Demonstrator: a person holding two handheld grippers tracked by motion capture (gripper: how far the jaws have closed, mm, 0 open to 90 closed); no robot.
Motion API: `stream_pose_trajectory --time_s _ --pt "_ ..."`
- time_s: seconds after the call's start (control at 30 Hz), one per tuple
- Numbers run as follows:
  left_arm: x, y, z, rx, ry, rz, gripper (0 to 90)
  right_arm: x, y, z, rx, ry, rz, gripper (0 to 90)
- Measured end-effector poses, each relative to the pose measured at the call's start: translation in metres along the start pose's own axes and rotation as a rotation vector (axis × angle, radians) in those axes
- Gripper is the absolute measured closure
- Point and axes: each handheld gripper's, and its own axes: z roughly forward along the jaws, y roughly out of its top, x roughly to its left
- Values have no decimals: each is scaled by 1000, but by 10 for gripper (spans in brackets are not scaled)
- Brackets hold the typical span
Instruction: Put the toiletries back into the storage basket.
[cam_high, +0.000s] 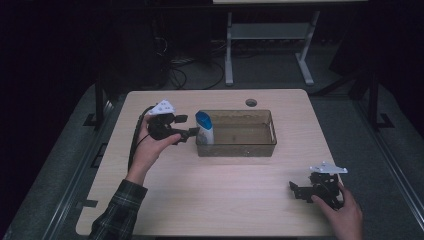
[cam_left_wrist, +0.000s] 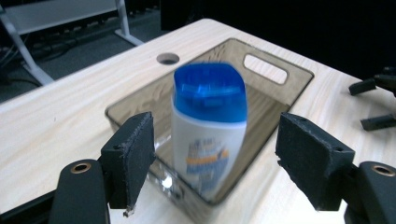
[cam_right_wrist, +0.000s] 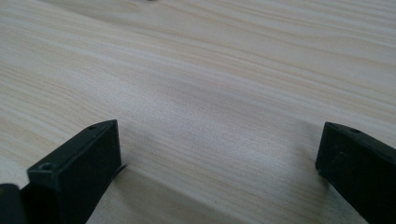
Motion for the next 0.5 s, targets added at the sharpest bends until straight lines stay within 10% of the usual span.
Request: stream_pose_trajectory --time_s 0.5 --pt "-6 -47 -31 52 45 -17 264 0 0 0 0 0 1 0"
